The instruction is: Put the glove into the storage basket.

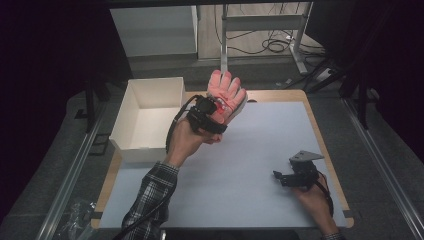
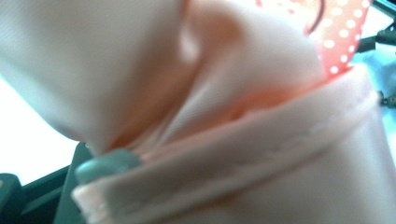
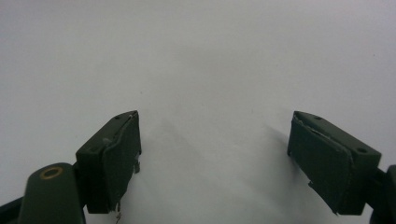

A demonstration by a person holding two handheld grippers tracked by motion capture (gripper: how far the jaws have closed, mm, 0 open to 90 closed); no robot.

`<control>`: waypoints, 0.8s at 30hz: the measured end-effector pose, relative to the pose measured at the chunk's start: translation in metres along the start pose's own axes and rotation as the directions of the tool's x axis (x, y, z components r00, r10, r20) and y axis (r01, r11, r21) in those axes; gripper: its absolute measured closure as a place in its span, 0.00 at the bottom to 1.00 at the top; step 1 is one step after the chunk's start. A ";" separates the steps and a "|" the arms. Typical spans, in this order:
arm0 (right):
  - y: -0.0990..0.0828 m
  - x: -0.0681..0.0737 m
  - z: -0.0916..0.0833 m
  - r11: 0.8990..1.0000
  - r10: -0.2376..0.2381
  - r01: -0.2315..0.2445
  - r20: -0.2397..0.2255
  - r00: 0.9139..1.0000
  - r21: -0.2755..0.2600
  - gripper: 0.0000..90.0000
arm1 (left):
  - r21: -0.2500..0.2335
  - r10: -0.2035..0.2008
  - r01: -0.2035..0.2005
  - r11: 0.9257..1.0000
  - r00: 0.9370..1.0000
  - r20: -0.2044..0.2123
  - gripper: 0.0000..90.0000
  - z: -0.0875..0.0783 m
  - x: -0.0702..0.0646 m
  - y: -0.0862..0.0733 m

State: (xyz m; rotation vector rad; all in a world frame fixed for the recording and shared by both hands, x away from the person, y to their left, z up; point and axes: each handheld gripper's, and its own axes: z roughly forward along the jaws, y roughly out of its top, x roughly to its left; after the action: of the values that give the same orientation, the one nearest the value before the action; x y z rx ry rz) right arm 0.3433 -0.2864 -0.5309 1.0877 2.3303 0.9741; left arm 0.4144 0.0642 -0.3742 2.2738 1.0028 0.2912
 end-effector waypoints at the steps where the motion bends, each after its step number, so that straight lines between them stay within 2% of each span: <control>1: 0.000 0.000 0.000 1.000 0.001 -0.001 0.000 1.000 0.000 0.20 | -0.003 -0.005 0.005 1.000 1.000 -0.007 0.43 -0.002 0.002 0.001; 11: 0.000 0.000 0.000 1.000 0.000 0.000 0.000 1.000 0.000 0.20 | -0.031 -0.068 0.066 0.997 0.996 -0.061 0.43 -0.027 0.031 0.004; 20: 0.000 0.000 0.000 1.000 0.000 0.000 0.000 1.000 -0.001 0.20 | -0.065 -0.138 0.132 0.989 0.985 -0.106 0.42 -0.046 0.060 -0.004; 24: 0.000 0.000 0.000 1.000 0.000 0.000 0.000 1.000 0.000 0.20 | -0.085 -0.176 0.166 0.983 0.976 -0.127 0.42 -0.054 0.075 -0.012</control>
State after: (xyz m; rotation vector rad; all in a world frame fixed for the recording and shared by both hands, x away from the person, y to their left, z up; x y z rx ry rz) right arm 0.3433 -0.2864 -0.5309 1.0876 2.3302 0.9744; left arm 0.4355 0.1501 -0.3434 2.1079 1.2279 0.4052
